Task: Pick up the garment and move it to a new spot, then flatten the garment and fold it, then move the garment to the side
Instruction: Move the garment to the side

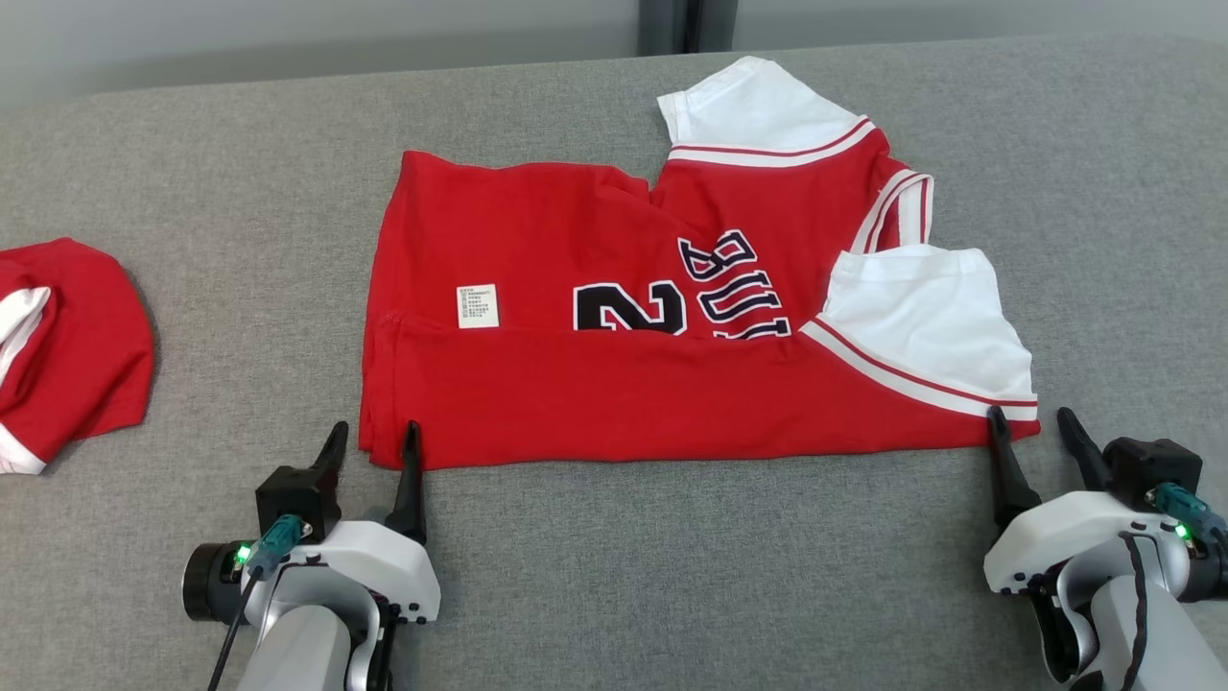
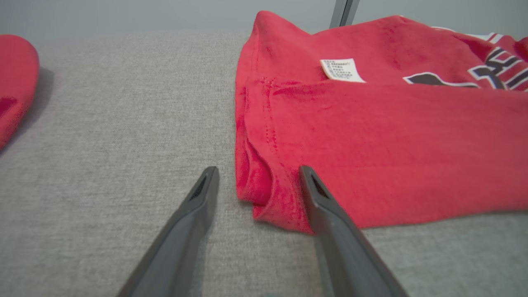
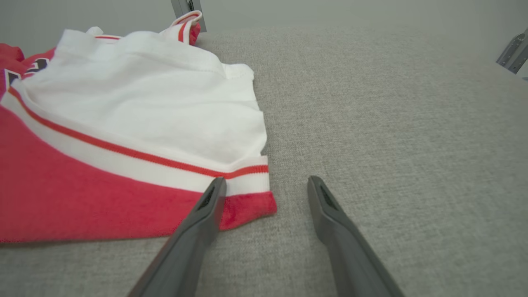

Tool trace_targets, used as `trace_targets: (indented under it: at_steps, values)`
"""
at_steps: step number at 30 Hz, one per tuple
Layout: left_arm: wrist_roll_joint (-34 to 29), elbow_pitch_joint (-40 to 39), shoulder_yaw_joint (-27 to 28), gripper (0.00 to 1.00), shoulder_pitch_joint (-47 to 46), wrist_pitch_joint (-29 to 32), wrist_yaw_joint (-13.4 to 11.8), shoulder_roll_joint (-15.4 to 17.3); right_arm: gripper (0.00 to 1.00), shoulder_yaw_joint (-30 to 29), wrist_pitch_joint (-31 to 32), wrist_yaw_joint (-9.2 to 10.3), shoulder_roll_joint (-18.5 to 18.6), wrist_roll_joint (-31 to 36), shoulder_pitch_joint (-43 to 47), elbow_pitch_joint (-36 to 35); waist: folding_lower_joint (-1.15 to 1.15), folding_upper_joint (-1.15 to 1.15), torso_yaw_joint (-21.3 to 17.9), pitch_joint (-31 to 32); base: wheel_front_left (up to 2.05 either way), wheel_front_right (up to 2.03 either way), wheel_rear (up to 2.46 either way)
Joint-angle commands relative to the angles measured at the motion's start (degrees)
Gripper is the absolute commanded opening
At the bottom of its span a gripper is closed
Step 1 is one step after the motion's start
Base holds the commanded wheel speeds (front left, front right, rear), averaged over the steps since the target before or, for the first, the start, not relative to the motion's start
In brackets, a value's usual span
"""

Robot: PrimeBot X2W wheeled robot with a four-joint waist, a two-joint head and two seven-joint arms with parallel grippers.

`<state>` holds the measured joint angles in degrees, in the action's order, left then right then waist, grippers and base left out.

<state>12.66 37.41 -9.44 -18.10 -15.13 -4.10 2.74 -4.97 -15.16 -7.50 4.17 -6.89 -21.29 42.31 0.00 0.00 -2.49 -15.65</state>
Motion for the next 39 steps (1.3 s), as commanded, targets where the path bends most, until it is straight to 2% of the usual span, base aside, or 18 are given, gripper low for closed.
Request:
trace_targets:
  at_steps: [1, 2, 3, 5, 7, 8, 9, 10, 11, 18, 29, 39]
  values:
    - [0.02, 0.25, 0.27, 1.0, -0.66, 0.0, -0.13, 0.33, 1.0, 0.12, 0.03, 0.02, 0.21, 0.26, -0.75, 0.92, 0.0, 0.0, 0.12, -0.06, 0.0, 0.0, 0.0]
    - [0.67, 1.85, 0.13, 1.0, -0.98, 0.01, 0.36, 0.3, 1.0, 0.51, 0.04, 0.02, 0.07, 0.11, -1.34, 2.69, 0.0, 0.0, 0.27, -0.16, 0.0, 0.0, 0.0]
    - [0.8, 2.53, 0.06, 1.0, -1.25, 0.08, 0.53, 0.32, 0.96, 1.03, 0.05, 0.02, -0.05, -0.03, -1.71, 3.5, 0.0, 0.0, 0.32, -0.25, 0.0, 0.0, 0.0]
    - [1.37, 4.27, -0.19, 1.0, -1.69, 0.09, 0.67, 0.31, 0.52, 2.11, 0.17, 0.01, -0.24, -0.4, -2.51, 5.11, 0.0, 0.0, 0.39, -0.43, 0.0, 0.0, 0.0]
    - [1.94, 5.69, -0.43, 1.0, -2.14, 0.22, 0.74, 0.32, 0.0, 3.26, 0.24, 0.01, -0.37, -1.26, -3.08, 6.39, 0.0, 0.0, 0.42, -0.57, 0.0, 0.0, 0.0]
    - [2.33, 6.02, -0.52, 1.0, -2.36, 0.22, 0.95, 0.32, 0.0, 3.62, 0.25, 0.02, -0.3, -1.57, -3.32, 6.76, 0.0, 0.0, 0.39, -0.6, 0.0, 0.0, 0.0]
    - [2.76, 6.65, -0.76, 0.89, -2.45, 0.23, 1.28, 0.31, 0.0, 4.04, 0.25, 0.02, -0.16, -1.97, -3.58, 7.08, 0.0, 0.0, 0.36, -0.61, 0.0, 0.0, 0.0]
    - [2.98, 7.24, -1.12, 0.39, -2.52, 0.29, 1.65, 0.26, 0.0, 4.41, 0.29, 0.02, -0.13, -2.37, -3.8, 7.28, 0.0, 0.0, 0.33, -0.6, 0.0, 0.0, 0.0]
    - [3.31, 7.59, -1.5, 0.0, -2.55, 0.3, 2.13, 0.23, 0.0, 4.57, 0.3, 0.02, -0.07, -2.76, -3.95, 7.33, 0.0, 0.0, 0.28, -0.54, 0.0, 0.0, 0.0]
    - [4.3, 7.09, -2.71, 0.0, -1.27, 0.14, 2.91, 0.31, 0.0, 3.16, 0.07, 0.03, 0.69, -4.78, -2.57, 5.68, 0.0, 0.0, 0.13, 2.04, 0.0, 0.0, 0.0]
    - [3.96, 3.48, -0.5, 0.0, 8.37, 0.0, 2.35, 0.44, 0.0, 0.59, 0.03, 0.03, 0.43, -5.42, 5.7, 4.13, 0.0, 0.0, 1.23, 12.56, 0.0, 0.0, 0.0]
    - [4.6, 1.83, -0.99, 0.0, 16.35, 0.0, 2.15, 0.43, 0.0, 2.77, 0.02, 0.03, -0.11, -6.4, 12.76, 2.08, 0.0, 0.0, 1.85, 15.78, 0.0, 0.0, 0.0]
